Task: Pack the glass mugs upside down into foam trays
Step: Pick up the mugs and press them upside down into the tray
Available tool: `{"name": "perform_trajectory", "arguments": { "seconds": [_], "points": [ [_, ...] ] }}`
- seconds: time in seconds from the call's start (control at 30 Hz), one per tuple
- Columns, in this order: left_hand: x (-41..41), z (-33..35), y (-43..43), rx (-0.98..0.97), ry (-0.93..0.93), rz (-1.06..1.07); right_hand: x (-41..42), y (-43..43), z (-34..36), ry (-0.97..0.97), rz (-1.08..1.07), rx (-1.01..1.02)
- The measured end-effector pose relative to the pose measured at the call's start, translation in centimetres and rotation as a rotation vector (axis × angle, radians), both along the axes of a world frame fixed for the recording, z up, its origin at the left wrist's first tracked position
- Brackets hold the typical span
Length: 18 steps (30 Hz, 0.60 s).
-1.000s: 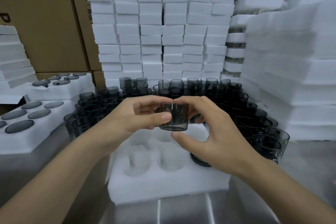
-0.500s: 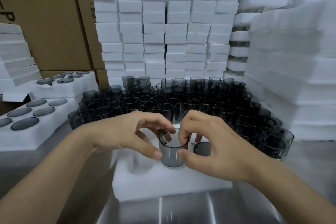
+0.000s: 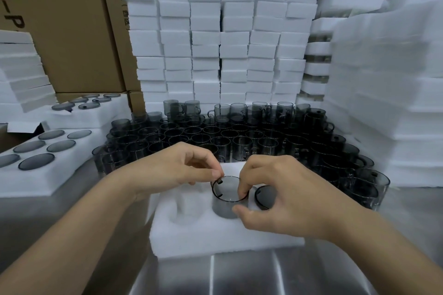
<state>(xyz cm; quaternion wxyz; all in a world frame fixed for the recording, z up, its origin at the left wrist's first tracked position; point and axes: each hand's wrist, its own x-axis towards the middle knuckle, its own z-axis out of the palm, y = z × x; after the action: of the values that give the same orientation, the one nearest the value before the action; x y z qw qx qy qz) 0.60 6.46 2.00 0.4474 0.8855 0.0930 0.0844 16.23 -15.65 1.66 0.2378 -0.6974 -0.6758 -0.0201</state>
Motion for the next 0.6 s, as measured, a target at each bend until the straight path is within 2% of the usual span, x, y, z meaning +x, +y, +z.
{"name": "perform_trajectory", "arguments": {
  "seconds": [0.1,0.23,0.6],
  "points": [
    [0.1,-0.2,0.1,0.045,0.004,-0.025,-0.2,0.0,0.0,-0.032,-0.013,-0.012],
    [0.3,-0.5,0.1,0.143,0.018,0.008,-0.3,0.4,-0.3,0.078,-0.049,-0.036],
    [0.8,-1.1,-0.2,0.251,0.063,0.028,0.1,1.3,-1.3,0.013,-0.062,-0.026]
  ]
}}
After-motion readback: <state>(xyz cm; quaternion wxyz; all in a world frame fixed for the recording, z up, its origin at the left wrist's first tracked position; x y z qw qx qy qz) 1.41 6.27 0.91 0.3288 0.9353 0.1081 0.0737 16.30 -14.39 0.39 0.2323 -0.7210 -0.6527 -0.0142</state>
